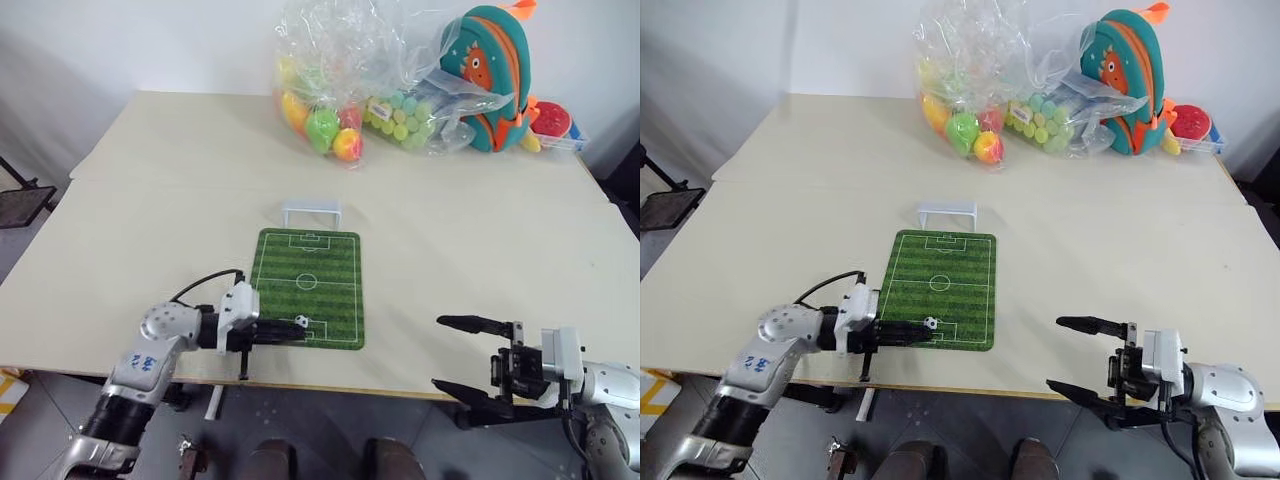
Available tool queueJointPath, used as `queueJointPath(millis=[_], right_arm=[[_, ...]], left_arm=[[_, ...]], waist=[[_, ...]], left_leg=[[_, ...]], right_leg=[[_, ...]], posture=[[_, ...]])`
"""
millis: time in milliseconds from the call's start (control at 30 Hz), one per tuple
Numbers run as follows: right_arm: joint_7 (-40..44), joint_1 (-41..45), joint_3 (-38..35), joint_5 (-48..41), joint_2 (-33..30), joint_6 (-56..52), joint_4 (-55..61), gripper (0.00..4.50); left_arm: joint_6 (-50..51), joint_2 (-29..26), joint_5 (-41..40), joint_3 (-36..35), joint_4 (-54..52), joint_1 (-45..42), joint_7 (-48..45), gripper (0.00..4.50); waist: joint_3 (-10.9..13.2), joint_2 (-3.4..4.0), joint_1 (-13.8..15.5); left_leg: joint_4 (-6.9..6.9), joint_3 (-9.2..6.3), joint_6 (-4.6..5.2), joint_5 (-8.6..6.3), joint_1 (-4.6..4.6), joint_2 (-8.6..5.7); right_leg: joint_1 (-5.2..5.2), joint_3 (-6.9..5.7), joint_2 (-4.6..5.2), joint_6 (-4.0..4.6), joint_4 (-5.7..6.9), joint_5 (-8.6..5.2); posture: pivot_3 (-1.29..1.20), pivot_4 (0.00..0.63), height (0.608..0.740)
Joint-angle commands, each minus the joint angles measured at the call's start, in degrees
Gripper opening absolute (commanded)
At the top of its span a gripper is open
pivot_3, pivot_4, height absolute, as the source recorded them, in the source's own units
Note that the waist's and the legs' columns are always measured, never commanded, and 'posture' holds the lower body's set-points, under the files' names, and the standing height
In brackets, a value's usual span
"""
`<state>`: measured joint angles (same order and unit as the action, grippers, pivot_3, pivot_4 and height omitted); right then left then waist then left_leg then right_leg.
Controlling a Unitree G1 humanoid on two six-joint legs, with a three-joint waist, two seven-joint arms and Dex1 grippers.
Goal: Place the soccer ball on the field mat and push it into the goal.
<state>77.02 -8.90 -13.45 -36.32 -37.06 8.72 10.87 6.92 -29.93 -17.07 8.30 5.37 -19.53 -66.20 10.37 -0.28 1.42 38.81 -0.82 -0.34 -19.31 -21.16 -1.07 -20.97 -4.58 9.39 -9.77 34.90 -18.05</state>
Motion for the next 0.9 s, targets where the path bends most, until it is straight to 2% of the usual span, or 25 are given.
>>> queueJointPath(millis=[33, 167, 233, 300, 333, 400, 533, 600, 700, 800, 900], right_arm=[[-2.49, -0.04, -0.62, 0.18, 1.35, 0.98, 2.55, 4.5], [-5.17, -0.12, -0.6, 0.84, 2.72, 0.9, 4.22, 4.5], [-6.99, -0.3, -0.55, 1.37, 3.68, 1.15, 4.76, 4.5], [-9.94, -0.79, -0.05, 1.76, 5.51, 0.82, 6.01, 4.5], [-10.98, -0.97, 0.33, 1.85, 6.15, 0.51, 6.72, 4.5], [-13.69, -0.37, 0.5, 2.48, 7.6, 0.51, 7.51, 4.5], [-18.1, 1.42, -0.23, 3.38, 8.92, 0.82, 7.27, 4.5], [-20.53, 3.2, -1.12, 5.12, 9.76, 2.81, 5.51, 4.5], [-22.58, 4.66, -1.61, 6.78, 10.45, 4.67, 3.25, 4.5], [-22.54, 5.41, -1.19, 6.62, 10.55, 5.24, 1.91, 4.5], [-22.06, 6.07, -0.54, 6.39, 10.17, 4.7, 1.1, 4.5]], left_arm=[[-3.37, 2.56, 2.89, 0.15, 5.89, -4.22, 3.31, 0.02], [-6.89, 5.49, 4.88, -2.29, 13.86, -9.98, 9.47, 0.02], [-13.24, 6.07, 6.43, -3.37, 19.71, -13.76, 11.61, 0.02], [-18.95, 6.23, 5.55, -5.85, 26.07, -18.04, 11.73, 0.02], [-18.95, 6.03, 3.31, -6.83, 25.81, -18.27, 9.12, 0.02], [-17.28, 3.97, -1.69, -8.25, 20.66, -15.26, 2.02, 0.02], [-10.36, -1.84, -8.13, -11.38, 9.09, -6.04, -4.13, 0.02], [-6.99, -6.13, -10.58, -16.21, 2.8, 1.87, -2.92, 0.02], [-4.46, -9.35, -12.4, -22.63, -2.01, 11.3, 0.3, 0.02], [-5.56, -10.31, -12.21, -29.3, -2.1, 18.72, 3.15, 0.02], [-5.6, -9.98, -11.55, -33.23, -1.27, 22.3, 6.68, 0.02]], waist=[[0.01, -0.01, 0.02], [0.01, -0.01, 0.02], [0.01, -0.03, 0.0], [0.02, -0.03, 0.05], [0.01, -0.03, 0.04], [0.01, -0.02, -0.32], [0.0, -0.01, -1.48], [0.01, 0.0, -1.89], [0.03, 0.03, -1.78], [0.06, 0.09, -1.09], [0.07, 0.1, -0.52]], left_leg=[[0.02, -0.01, 0.0, 0.0, -0.02, 0.0], [0.06, -0.02, 0.0, 0.0, -0.04, 0.0], [0.05, -0.02, 0.0, 0.0, -0.04, 0.0], [0.06, -0.01, -0.01, 0.0, -0.04, 0.0], [0.07, -0.01, -0.01, 0.0, -0.06, 0.0], [0.05, 0.01, -0.01, 0.0, -0.08, 0.0], [-0.04, 0.03, -0.01, 0.0, -0.06, 0.02], [-0.12, -0.01, -0.02, -0.01, 0.0, 0.09], [-0.14, -0.16, -0.04, 0.0, -0.01, 0.15], [-0.11, -0.16, -0.02, -0.02, 0.01, 0.11], [-0.1, -0.16, 0.01, -0.04, 0.01, 0.06]], right_leg=[[0.0, -0.02, -0.01, 0.0, 0.0, 0.0], [-0.01, -0.03, -0.01, -0.01, 0.01, 0.0], [-0.01, -0.02, -0.01, -0.02, 0.0, 0.01], [-0.03, -0.04, -0.02, -0.02, 0.01, 0.01], [-0.04, -0.05, -0.02, -0.02, 0.01, 0.01], [-0.06, -0.03, -0.01, -0.02, 0.01, 0.01], [-0.1, 0.0, -0.01, -0.02, 0.01, 0.01], [-0.15, 0.07, -0.04, -0.01, 0.04, 0.01], [-0.19, 0.09, -0.06, 0.01, 0.06, 0.0], [-0.12, 0.11, -0.02, 0.01, 0.01, 0.0], [-0.1, 0.11, 0.02, 0.01, -0.01, 0.0]], posture=[[0.0, 0.15, 0.74], [0.0, 0.15, 0.74], [0.0, 0.15, 0.74], [0.0, 0.15, 0.74], [0.0, 0.15, 0.74], [0.0, 0.15, 0.74], [0.0, 0.15, 0.74], [0.0, 0.15, 0.74], [0.0, 0.15, 0.74], [0.0, 0.15, 0.74], [0.0, 0.15, 0.74]])
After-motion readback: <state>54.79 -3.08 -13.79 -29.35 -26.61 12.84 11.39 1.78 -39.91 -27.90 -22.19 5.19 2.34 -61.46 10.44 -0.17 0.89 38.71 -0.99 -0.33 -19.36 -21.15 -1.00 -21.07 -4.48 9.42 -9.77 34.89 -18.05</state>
